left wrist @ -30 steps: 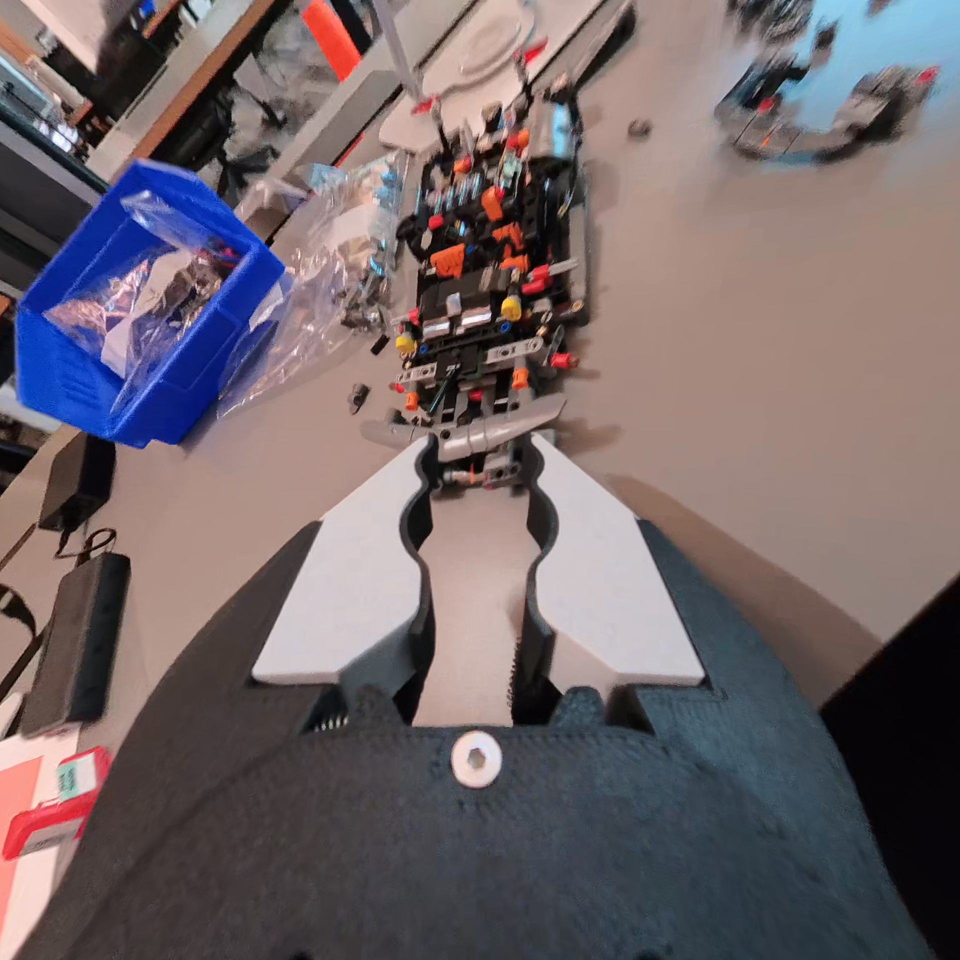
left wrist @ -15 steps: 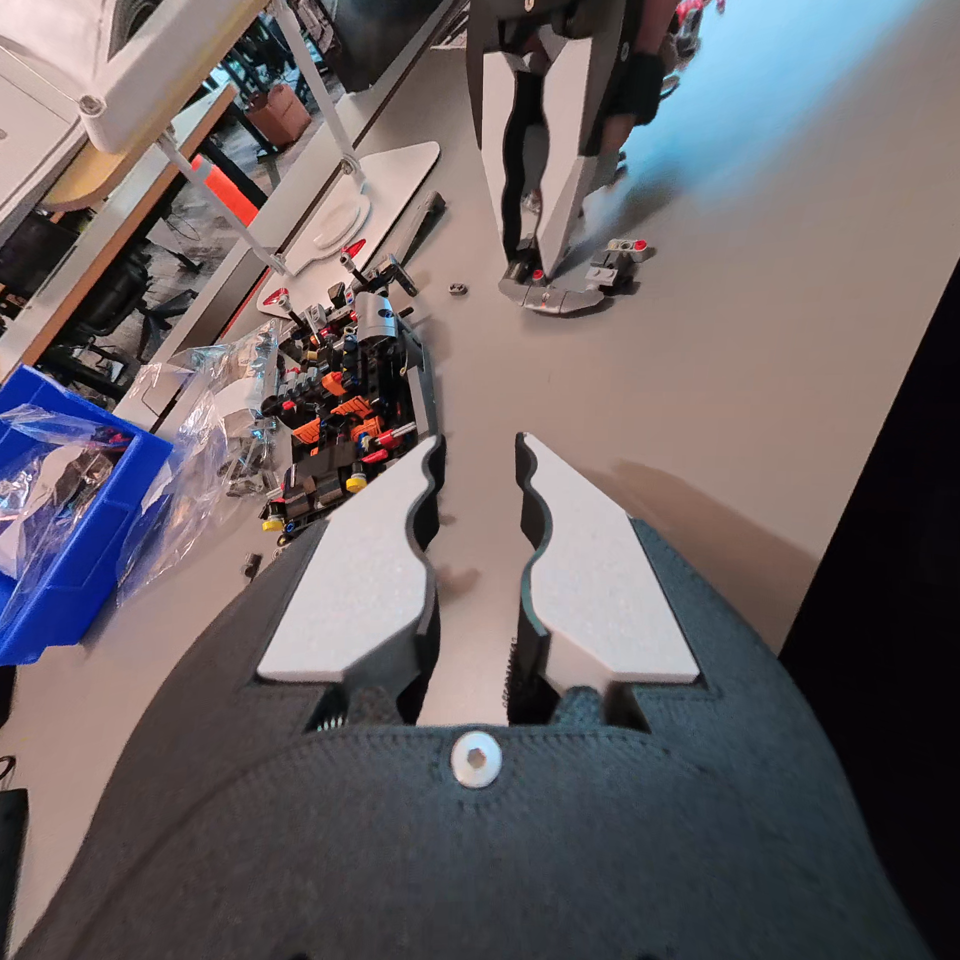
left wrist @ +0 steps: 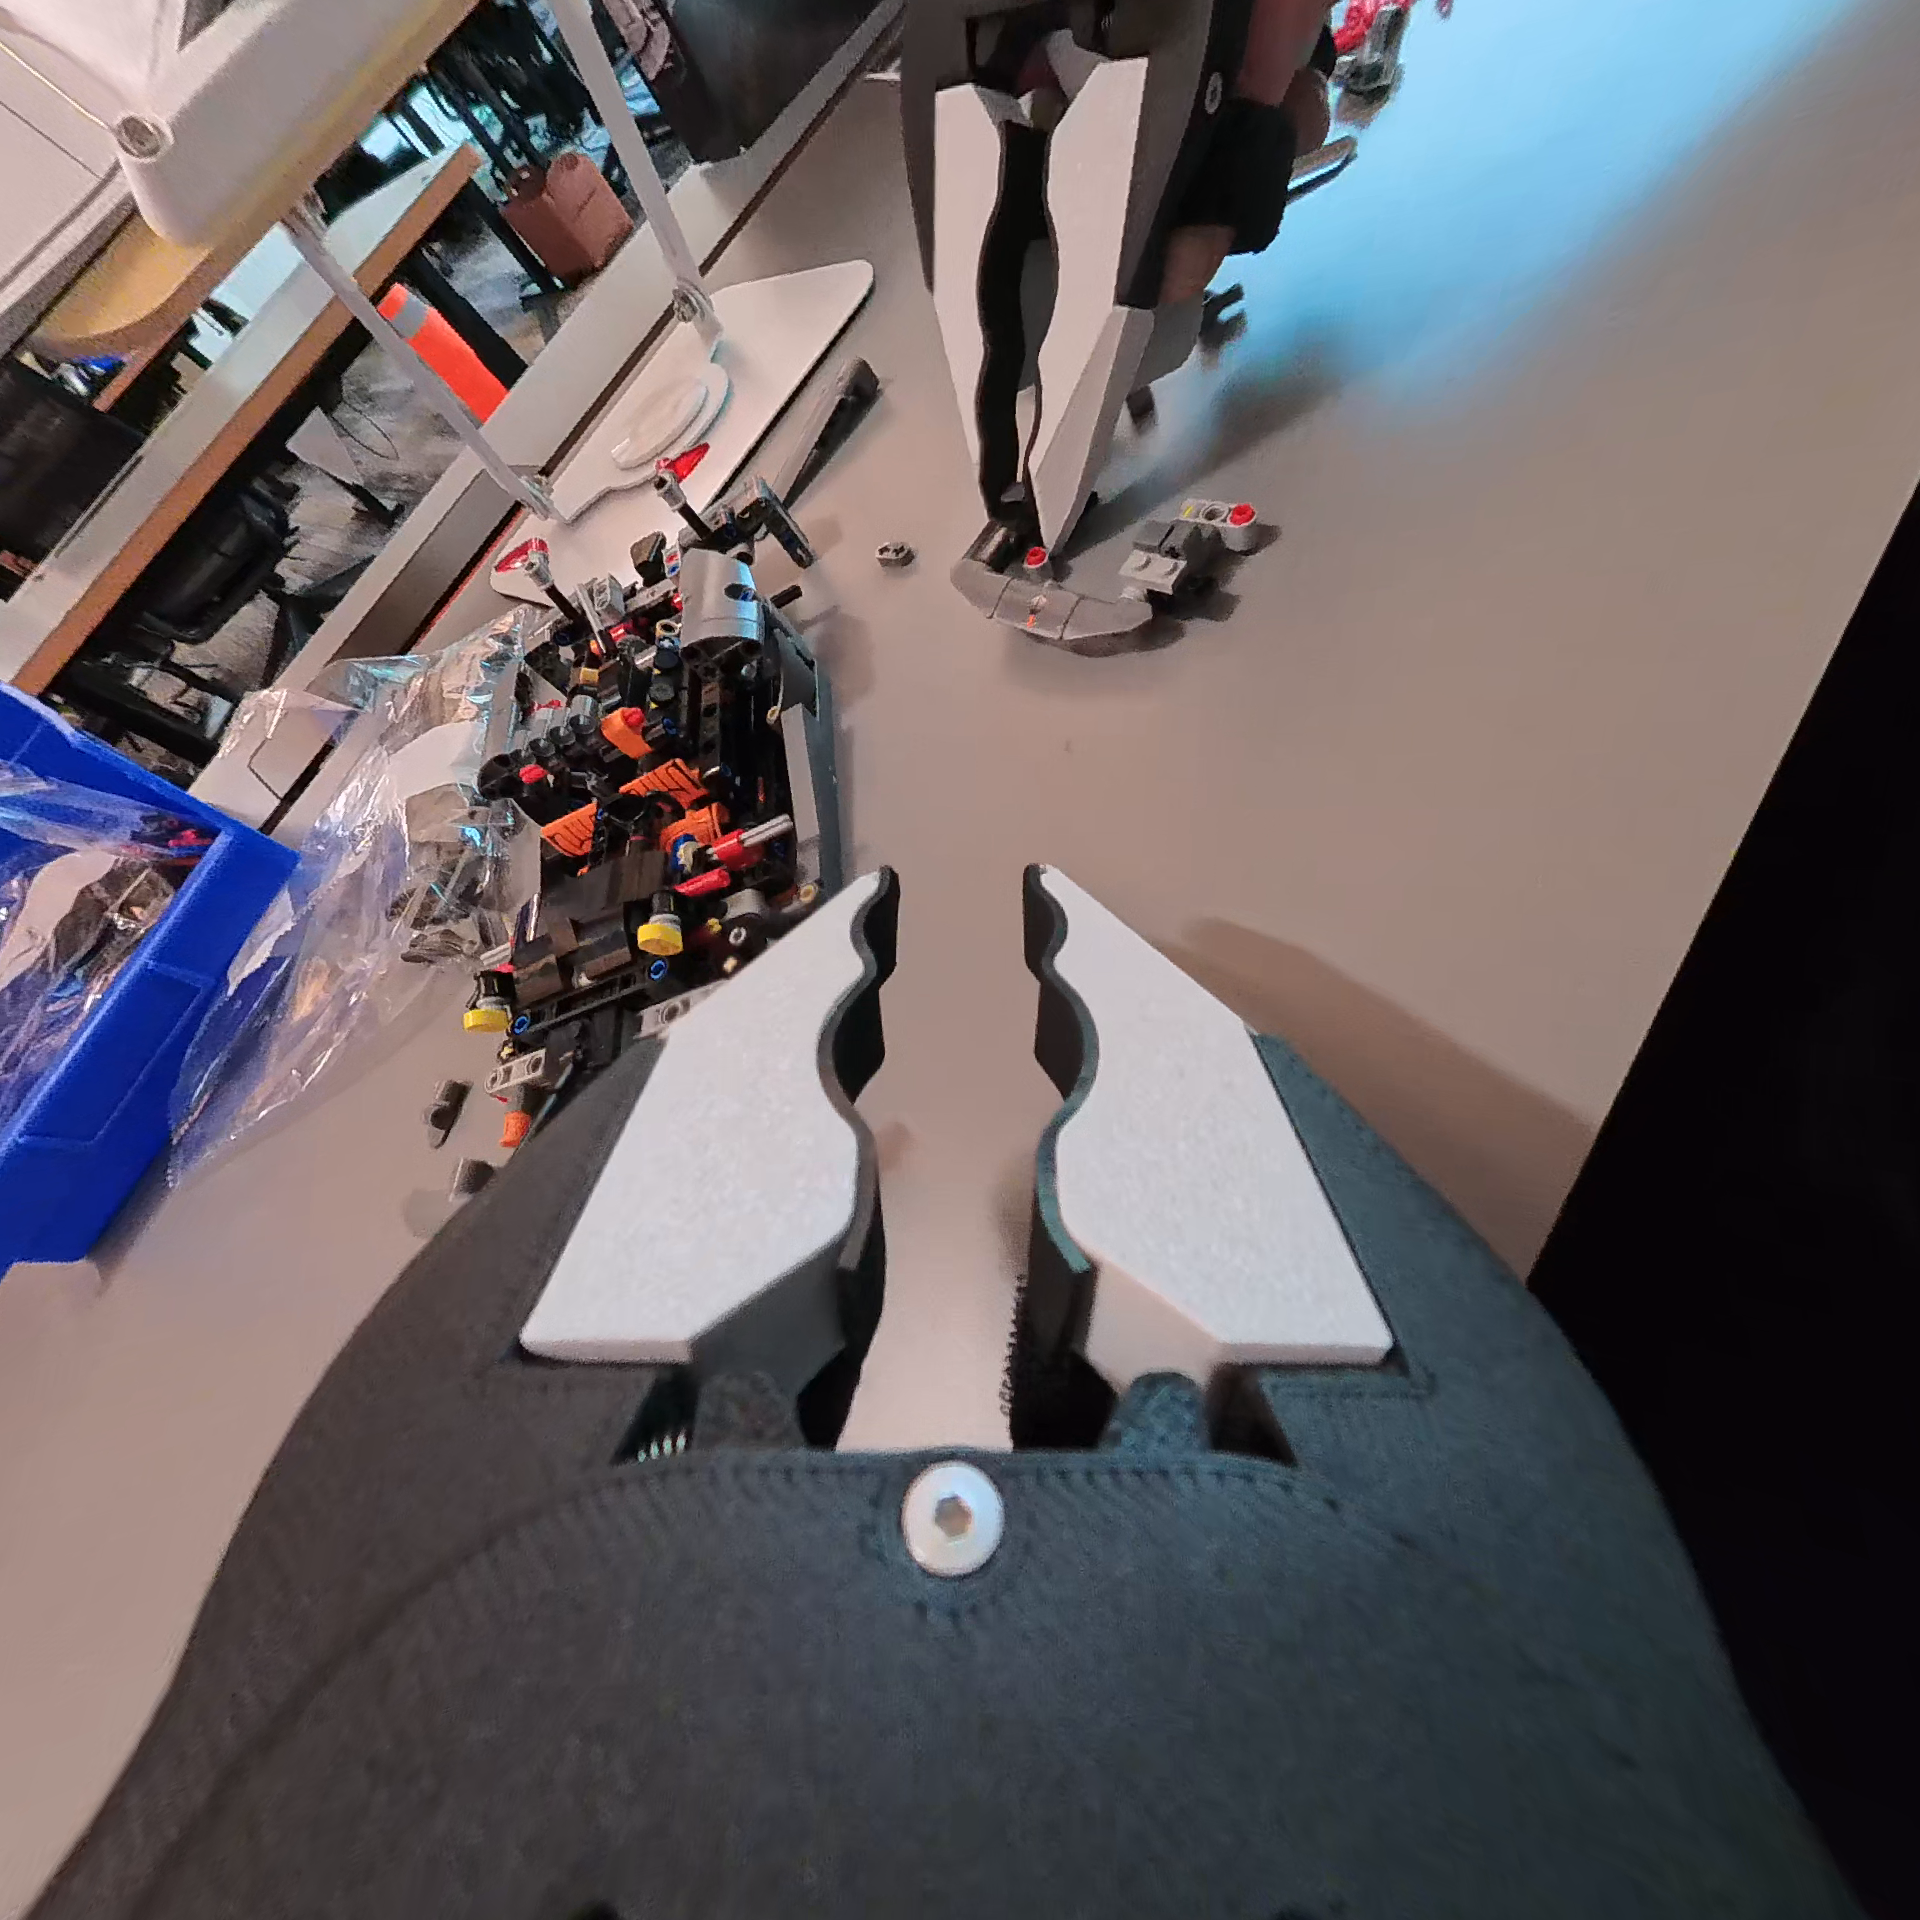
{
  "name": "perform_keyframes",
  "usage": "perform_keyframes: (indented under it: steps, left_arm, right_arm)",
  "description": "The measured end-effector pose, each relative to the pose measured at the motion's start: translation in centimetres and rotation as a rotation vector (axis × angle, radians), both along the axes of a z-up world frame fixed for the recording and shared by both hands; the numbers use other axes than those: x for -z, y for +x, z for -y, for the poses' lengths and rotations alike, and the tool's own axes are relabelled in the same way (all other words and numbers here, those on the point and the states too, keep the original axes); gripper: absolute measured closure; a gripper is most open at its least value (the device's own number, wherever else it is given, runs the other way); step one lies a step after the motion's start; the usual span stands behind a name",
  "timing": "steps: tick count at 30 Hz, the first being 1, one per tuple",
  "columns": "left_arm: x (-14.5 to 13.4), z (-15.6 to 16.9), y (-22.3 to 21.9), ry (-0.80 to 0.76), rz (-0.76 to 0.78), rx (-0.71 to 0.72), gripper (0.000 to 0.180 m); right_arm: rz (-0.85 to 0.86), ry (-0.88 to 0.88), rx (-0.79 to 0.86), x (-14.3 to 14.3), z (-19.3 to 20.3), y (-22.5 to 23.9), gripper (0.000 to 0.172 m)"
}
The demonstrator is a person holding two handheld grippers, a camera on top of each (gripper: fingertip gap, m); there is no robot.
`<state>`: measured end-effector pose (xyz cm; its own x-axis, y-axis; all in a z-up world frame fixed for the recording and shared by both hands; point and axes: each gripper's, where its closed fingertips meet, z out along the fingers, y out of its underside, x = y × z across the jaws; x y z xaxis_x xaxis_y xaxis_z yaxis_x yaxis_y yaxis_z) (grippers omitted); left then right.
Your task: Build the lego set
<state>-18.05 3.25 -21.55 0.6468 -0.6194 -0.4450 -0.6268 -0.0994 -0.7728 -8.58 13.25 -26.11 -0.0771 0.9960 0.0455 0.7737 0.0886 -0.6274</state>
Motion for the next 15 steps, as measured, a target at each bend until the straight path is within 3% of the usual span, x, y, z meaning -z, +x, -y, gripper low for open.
perform_keyframes:
  steps: [10, 15]
  left_arm:
    - [-0.2, 0.1, -1.1, 0.023, 0.059, -0.073, 0.154]
    - [-0.9, 0.6, -2.0, 0.048, 0.077, -0.117, 0.154]
  right_arm:
    - [-0.043, -0.025, -0.075, -1.4, 1.2, -2.5, 0.158]
    - [-0.067, -0.029, -0.197, -2.8, 2.2, -3.7, 0.158]
